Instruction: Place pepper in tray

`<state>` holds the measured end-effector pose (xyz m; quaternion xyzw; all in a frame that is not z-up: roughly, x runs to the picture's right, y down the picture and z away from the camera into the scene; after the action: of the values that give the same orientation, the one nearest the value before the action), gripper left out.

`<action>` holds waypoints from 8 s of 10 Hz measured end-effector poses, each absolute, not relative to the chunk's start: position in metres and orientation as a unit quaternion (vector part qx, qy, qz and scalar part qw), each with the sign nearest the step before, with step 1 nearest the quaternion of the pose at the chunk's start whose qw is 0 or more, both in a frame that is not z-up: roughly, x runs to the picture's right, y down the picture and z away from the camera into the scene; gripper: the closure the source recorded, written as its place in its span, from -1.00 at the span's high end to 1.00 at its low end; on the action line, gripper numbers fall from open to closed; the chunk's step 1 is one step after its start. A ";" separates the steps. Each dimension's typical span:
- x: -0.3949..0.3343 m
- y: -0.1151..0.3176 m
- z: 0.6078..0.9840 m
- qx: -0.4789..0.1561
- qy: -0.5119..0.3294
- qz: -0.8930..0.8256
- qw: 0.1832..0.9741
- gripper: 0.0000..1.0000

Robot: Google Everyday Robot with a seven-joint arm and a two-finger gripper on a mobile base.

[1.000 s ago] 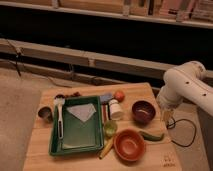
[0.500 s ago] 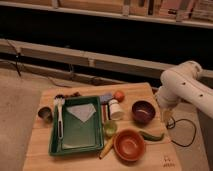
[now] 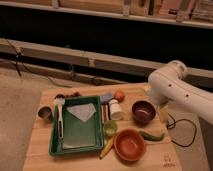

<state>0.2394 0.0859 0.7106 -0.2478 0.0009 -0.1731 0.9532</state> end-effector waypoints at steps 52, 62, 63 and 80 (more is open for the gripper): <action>0.251 0.150 0.762 -0.226 0.118 0.090 0.963 0.60; 0.263 0.202 0.734 -0.273 0.118 0.155 0.942 0.60; 0.262 0.204 0.734 -0.275 0.117 0.159 0.941 0.60; 0.249 0.233 0.750 -0.340 0.086 0.202 0.915 0.60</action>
<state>0.2486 0.2335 0.7498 -0.3395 0.0860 0.2017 0.9147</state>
